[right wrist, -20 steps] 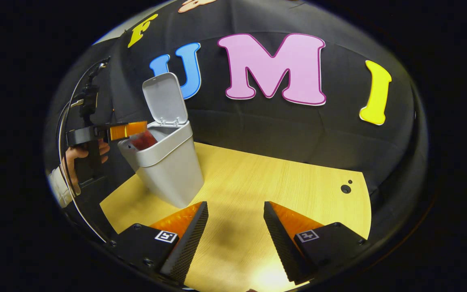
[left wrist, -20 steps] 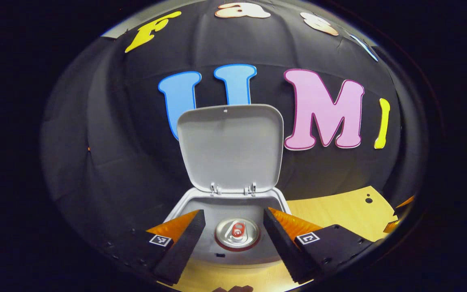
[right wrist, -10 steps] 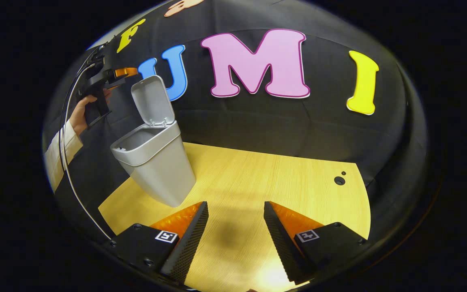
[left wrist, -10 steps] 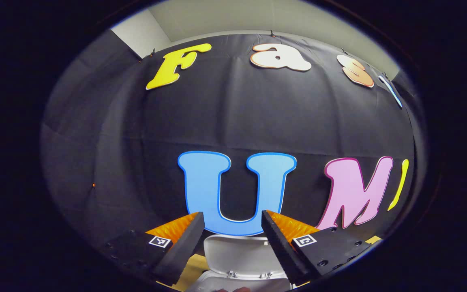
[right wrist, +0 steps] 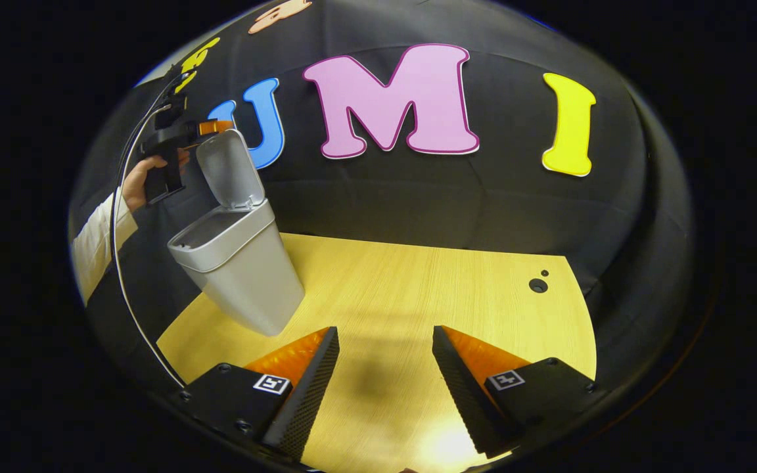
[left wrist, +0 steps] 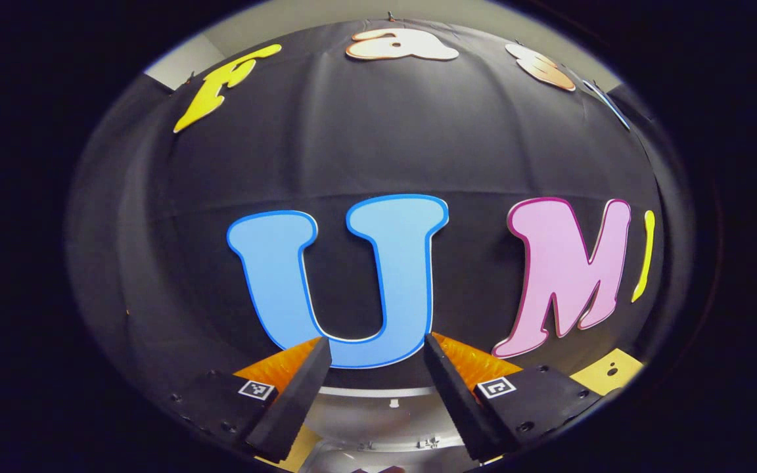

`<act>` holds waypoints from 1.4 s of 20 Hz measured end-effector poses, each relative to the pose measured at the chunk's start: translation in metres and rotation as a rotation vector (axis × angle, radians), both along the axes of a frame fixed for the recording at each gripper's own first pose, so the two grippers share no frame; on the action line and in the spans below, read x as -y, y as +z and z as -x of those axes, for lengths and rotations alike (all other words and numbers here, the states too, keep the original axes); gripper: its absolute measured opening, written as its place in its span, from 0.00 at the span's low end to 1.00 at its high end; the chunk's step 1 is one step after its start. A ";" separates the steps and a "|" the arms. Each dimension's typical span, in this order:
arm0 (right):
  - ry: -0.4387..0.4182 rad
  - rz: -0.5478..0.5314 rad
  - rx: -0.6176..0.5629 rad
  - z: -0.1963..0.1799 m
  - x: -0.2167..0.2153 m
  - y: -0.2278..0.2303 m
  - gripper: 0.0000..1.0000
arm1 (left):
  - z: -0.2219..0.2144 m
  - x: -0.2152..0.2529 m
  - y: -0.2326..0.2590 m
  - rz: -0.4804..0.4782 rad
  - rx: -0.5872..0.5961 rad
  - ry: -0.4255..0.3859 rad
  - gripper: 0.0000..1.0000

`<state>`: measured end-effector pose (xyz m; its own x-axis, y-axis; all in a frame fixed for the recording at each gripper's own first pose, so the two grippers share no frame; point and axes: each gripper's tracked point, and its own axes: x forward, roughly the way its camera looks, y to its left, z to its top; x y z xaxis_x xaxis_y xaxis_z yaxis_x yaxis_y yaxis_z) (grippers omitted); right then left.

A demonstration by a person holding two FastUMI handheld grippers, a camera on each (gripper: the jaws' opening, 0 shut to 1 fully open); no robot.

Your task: Press the lid of the desktop garbage bin to open it, pick up the crumpled paper on the desktop and throw it into the bin, then pick up the pop can on the desktop and drop it into the bin, and finally close the garbage bin lid.

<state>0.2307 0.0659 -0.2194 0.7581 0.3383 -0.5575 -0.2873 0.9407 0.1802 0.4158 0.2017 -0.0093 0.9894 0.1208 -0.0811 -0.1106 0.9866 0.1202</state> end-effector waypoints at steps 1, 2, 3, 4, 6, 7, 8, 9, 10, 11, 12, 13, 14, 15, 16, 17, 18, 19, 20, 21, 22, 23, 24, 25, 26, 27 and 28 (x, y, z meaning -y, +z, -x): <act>0.003 -0.003 0.003 0.000 -0.002 0.000 0.93 | 0.003 0.002 -0.001 -0.010 -0.020 -0.007 0.95; 0.008 -0.006 0.004 0.000 -0.005 0.001 0.93 | 0.008 0.004 -0.004 -0.009 -0.038 -0.014 0.93; 0.016 -0.008 0.003 0.000 -0.008 0.000 0.93 | 0.014 0.005 -0.007 -0.002 -0.063 -0.023 0.93; 0.023 -0.008 0.003 0.001 -0.011 0.000 0.93 | 0.019 0.007 -0.012 0.011 -0.094 -0.033 0.93; 0.036 -0.006 0.006 0.000 -0.017 -0.001 0.93 | 0.036 0.007 -0.033 0.033 -0.200 -0.044 0.93; 0.041 -0.007 0.006 0.000 -0.020 -0.001 0.93 | 0.045 0.006 -0.046 0.050 -0.260 -0.043 0.94; 0.044 -0.012 0.010 0.000 -0.023 -0.001 0.93 | 0.055 0.008 -0.058 0.080 -0.315 -0.052 0.94; 0.046 -0.019 0.012 0.000 -0.026 0.000 0.93 | 0.064 0.010 -0.068 0.101 -0.364 -0.060 0.98; 0.050 -0.026 0.012 0.000 -0.030 -0.001 0.93 | 0.078 0.011 -0.080 0.102 -0.430 -0.063 0.98; 0.055 -0.031 0.010 0.000 -0.033 -0.001 0.93 | 0.086 0.012 -0.092 0.094 -0.485 -0.068 0.98; 0.062 -0.034 0.009 0.000 -0.037 -0.002 0.93 | 0.097 0.013 -0.107 0.086 -0.546 -0.068 0.98; 0.067 -0.033 0.009 -0.001 -0.040 -0.003 0.93 | 0.105 0.012 -0.120 0.075 -0.598 -0.058 0.98; 0.071 -0.034 0.010 -0.001 -0.041 -0.003 0.93 | 0.109 0.009 -0.130 0.056 -0.624 -0.049 1.00; 0.076 -0.037 0.013 -0.001 -0.043 -0.002 0.93 | 0.110 0.011 -0.135 0.043 -0.632 -0.051 1.00; 0.079 -0.039 0.016 -0.001 -0.044 -0.002 0.93 | 0.112 0.013 -0.142 0.035 -0.658 -0.054 1.00; 0.083 -0.038 0.019 -0.001 -0.044 -0.001 0.93 | 0.116 0.020 -0.153 0.051 -0.701 -0.079 1.00; 0.088 -0.035 0.021 0.000 -0.044 -0.002 0.93 | 0.131 0.030 -0.164 0.096 -0.755 -0.110 1.00; 0.090 -0.027 0.026 0.002 -0.043 -0.001 0.93 | 0.143 0.034 -0.177 0.110 -0.815 -0.116 1.00; 0.088 -0.020 0.033 0.003 -0.040 -0.001 0.93 | 0.150 0.031 -0.178 0.085 -0.837 -0.120 1.00; 0.087 -0.018 0.035 0.005 -0.038 -0.001 0.93 | 0.145 0.029 -0.176 0.045 -0.791 -0.142 1.00; 0.089 -0.019 0.032 0.008 -0.037 -0.002 0.93 | 0.146 0.033 -0.185 0.045 -0.817 -0.154 1.00; 0.092 -0.018 0.029 0.011 -0.036 -0.004 0.93 | 0.148 0.031 -0.184 0.046 -0.822 -0.152 1.00; 0.093 -0.013 0.029 0.013 -0.035 -0.004 0.93 | 0.145 0.033 -0.184 0.046 -0.802 -0.155 1.00; 0.093 -0.006 0.030 0.015 -0.034 -0.005 0.93 | 0.145 0.034 -0.183 0.045 -0.790 -0.175 1.00; 0.093 -0.004 0.031 0.017 -0.033 -0.006 0.93 | 0.144 0.035 -0.183 0.060 -0.782 -0.177 1.00; 0.093 -0.010 0.028 0.020 -0.034 -0.004 0.93 | 0.144 0.036 -0.185 0.093 -0.783 -0.169 1.00; 0.093 -0.020 0.028 0.023 -0.036 -0.002 0.93 | 0.145 0.039 -0.185 0.117 -0.767 -0.164 1.00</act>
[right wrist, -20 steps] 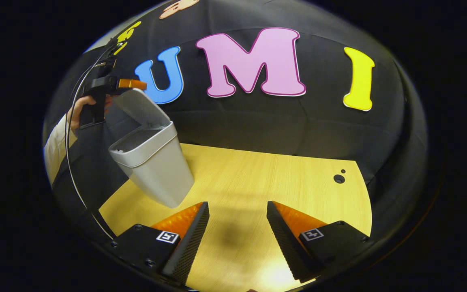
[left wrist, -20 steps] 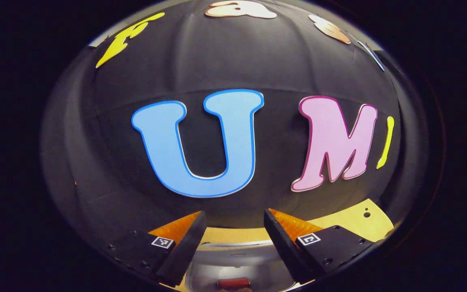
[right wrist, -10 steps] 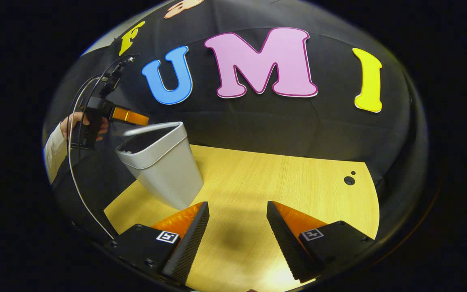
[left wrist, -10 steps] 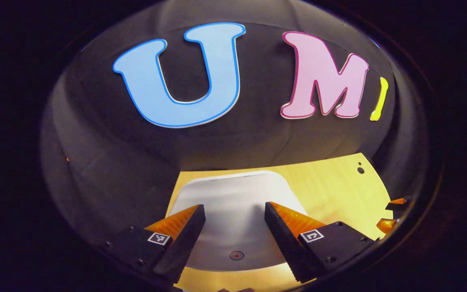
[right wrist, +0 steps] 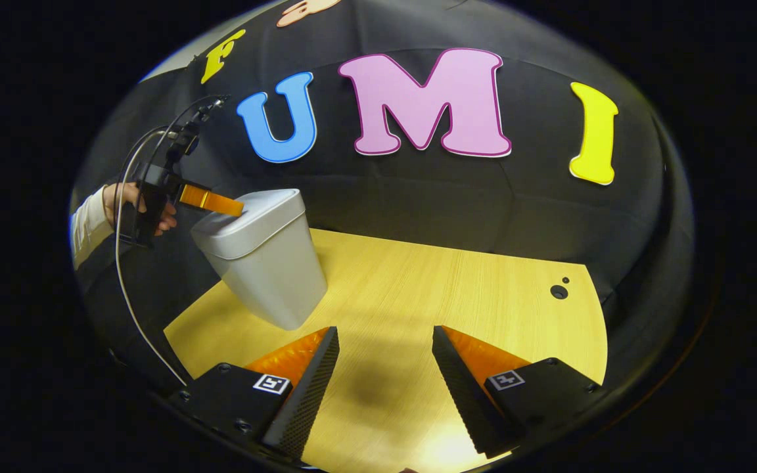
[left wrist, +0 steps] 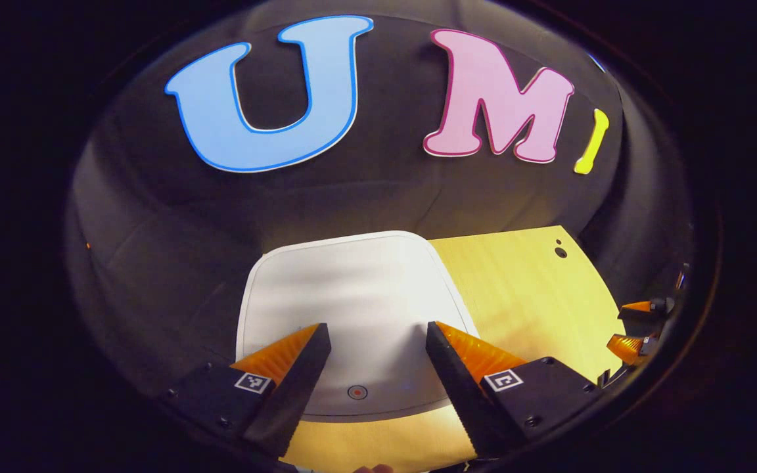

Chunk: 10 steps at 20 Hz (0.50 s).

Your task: Press the lid of the desktop garbage bin to open it, pick up the crumpled paper on the desktop and throw it into the bin, then pick up the pop can on the desktop and drop it into the bin, and finally close the garbage bin lid.

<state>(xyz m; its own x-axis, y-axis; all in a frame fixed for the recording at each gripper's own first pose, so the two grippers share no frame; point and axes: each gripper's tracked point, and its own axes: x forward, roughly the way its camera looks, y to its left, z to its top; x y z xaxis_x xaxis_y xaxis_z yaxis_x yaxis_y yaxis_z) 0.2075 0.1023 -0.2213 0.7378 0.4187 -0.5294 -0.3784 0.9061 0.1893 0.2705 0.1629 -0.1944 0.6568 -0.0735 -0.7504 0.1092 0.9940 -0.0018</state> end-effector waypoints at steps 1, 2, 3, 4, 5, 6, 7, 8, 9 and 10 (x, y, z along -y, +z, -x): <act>-0.001 -0.006 0.001 0.001 -0.001 0.003 0.93 | 0.000 0.001 0.000 0.006 0.011 0.012 1.00; -0.004 -0.007 0.005 0.003 -0.003 0.005 0.93 | -0.004 0.001 0.001 -0.017 0.054 0.004 1.00; -0.006 -0.008 0.012 0.005 -0.004 0.009 0.93 | -0.009 0.000 0.001 -0.039 0.093 -0.005 1.00; -0.010 -0.005 0.020 0.007 -0.006 0.014 0.93 | -0.006 -0.002 0.003 -0.054 0.107 -0.002 0.99; -0.014 0.000 0.028 0.009 -0.007 0.019 0.93 | -0.006 -0.004 0.010 -0.058 0.125 0.024 0.99; -0.020 0.008 0.041 0.011 -0.008 0.025 0.93 | -0.010 -0.002 0.017 -0.041 0.167 0.048 0.97; -0.030 0.019 0.061 0.013 -0.009 0.033 0.93 | -0.011 0.003 0.029 -0.004 0.228 0.054 0.95; -0.049 0.036 0.082 0.015 -0.007 0.041 0.93 | -0.009 0.010 0.041 0.020 0.289 0.053 0.95; -0.072 0.058 0.106 0.018 -0.004 0.051 0.93 | -0.003 0.015 0.055 0.038 0.351 0.043 0.95; -0.096 0.069 0.127 0.022 -0.004 0.059 0.93 | 0.010 0.019 0.068 0.048 0.401 0.027 0.94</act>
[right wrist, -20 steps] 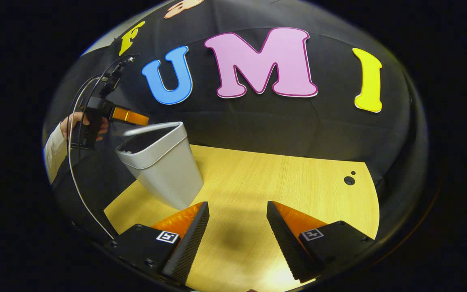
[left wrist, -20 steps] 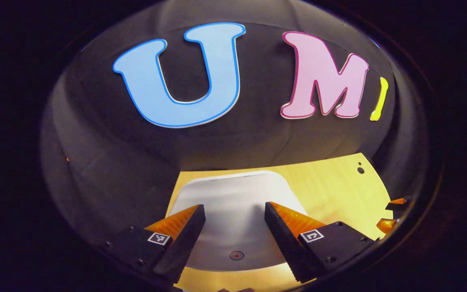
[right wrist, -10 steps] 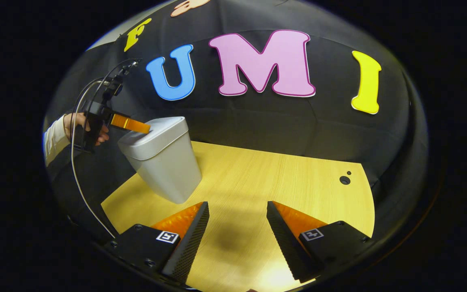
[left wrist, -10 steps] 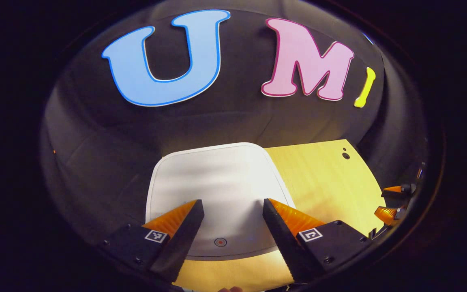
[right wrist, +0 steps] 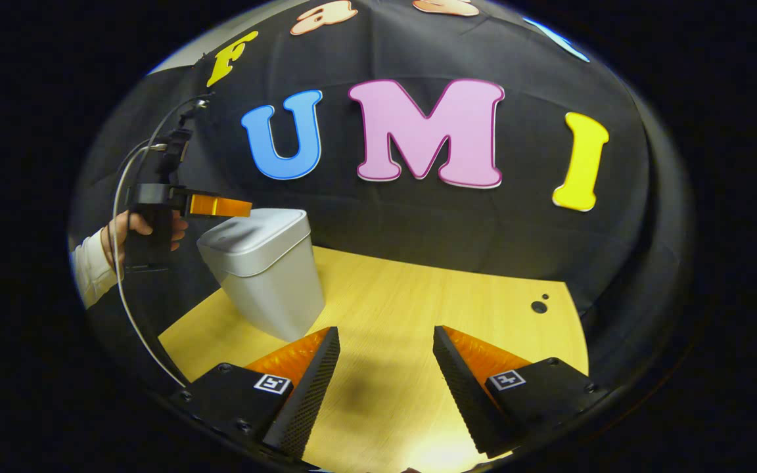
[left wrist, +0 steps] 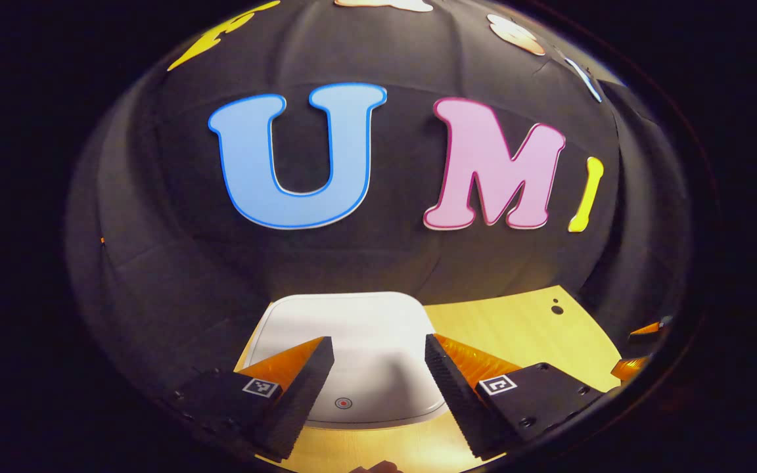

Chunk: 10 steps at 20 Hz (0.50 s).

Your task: Press the lid of the desktop garbage bin to open it, pick up the crumpled paper on the desktop and throw it into the bin, then pick up the pop can on the desktop and drop it into the bin, and finally close the garbage bin lid.

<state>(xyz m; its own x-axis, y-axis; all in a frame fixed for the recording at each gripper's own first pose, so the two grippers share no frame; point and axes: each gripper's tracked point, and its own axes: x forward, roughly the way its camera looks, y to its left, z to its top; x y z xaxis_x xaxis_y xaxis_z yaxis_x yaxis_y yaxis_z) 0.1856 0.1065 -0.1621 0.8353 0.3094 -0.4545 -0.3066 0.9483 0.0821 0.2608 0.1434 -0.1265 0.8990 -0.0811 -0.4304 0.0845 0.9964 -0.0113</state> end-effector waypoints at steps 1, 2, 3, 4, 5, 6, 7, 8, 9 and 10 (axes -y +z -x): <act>-0.020 -0.009 0.015 0.007 -0.002 0.010 0.93 | 0.012 0.005 0.008 -0.001 0.043 -0.010 0.95; -0.038 -0.032 0.033 0.013 -0.006 0.020 0.94 | 0.026 0.010 0.012 -0.002 0.076 -0.028 0.95; -0.062 -0.051 0.049 0.018 -0.008 0.029 0.95 | 0.041 0.017 0.015 -0.001 0.093 -0.047 0.95; -0.089 -0.061 0.064 0.024 -0.007 0.037 0.96 | 0.058 0.027 0.012 0.002 0.098 -0.080 0.95; -0.119 -0.063 0.077 0.031 -0.006 0.042 0.96 | 0.075 0.038 0.008 0.001 0.100 -0.111 0.95; -0.148 -0.064 0.093 0.038 -0.005 0.048 0.96 | 0.090 0.046 0.007 -0.002 0.118 -0.135 0.95; -0.173 -0.067 0.115 0.044 -0.005 0.054 0.96 | 0.105 0.054 0.008 0.001 0.148 -0.160 0.95; -0.195 -0.067 0.139 0.049 -0.003 0.060 0.96 | 0.120 0.062 0.006 0.003 0.171 -0.175 0.95; -0.209 -0.065 0.163 0.055 -0.003 0.067 0.96 | 0.136 0.069 0.008 0.002 0.184 -0.188 0.95; -0.218 -0.063 0.190 0.062 -0.002 0.074 0.96 | 0.153 0.073 0.012 0.001 0.198 -0.190 0.95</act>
<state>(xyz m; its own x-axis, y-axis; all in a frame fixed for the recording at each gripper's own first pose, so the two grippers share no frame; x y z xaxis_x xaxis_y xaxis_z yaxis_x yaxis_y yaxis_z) 0.1235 0.1081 -0.0878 0.9534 0.1361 -0.2694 -0.1119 0.9883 0.1032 0.1082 0.0705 -0.1149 0.9343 -0.2563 -0.2479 0.2703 0.9625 0.0234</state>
